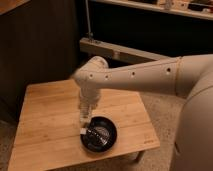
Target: Place the bottle in the ceramic bowl
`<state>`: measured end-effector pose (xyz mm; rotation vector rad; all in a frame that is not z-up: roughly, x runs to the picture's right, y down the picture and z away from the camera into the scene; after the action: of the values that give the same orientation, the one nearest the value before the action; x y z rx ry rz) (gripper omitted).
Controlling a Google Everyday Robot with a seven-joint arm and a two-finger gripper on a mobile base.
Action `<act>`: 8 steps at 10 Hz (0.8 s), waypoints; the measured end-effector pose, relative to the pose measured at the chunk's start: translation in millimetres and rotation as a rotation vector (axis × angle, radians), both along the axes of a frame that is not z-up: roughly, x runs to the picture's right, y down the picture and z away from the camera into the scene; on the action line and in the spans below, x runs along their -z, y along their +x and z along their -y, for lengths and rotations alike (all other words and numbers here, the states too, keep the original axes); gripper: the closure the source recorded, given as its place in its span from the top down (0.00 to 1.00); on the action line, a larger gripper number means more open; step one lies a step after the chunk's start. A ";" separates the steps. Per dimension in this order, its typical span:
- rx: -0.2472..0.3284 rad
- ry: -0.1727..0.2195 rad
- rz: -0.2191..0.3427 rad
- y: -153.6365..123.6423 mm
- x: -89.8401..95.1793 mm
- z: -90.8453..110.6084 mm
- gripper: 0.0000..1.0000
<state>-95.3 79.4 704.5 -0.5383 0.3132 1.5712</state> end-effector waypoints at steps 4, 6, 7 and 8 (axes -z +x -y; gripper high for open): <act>-0.010 -0.015 -0.082 -6.8 -3.0 -29.5 0.00; -0.037 -0.037 -0.113 13.7 -8.3 -44.3 0.00; -0.047 -0.043 -0.118 20.4 -10.4 -48.4 0.00; -0.063 -0.050 -0.128 34.3 -16.0 -52.2 0.00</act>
<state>-61.0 131.6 720.5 -0.4912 0.4370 1.6664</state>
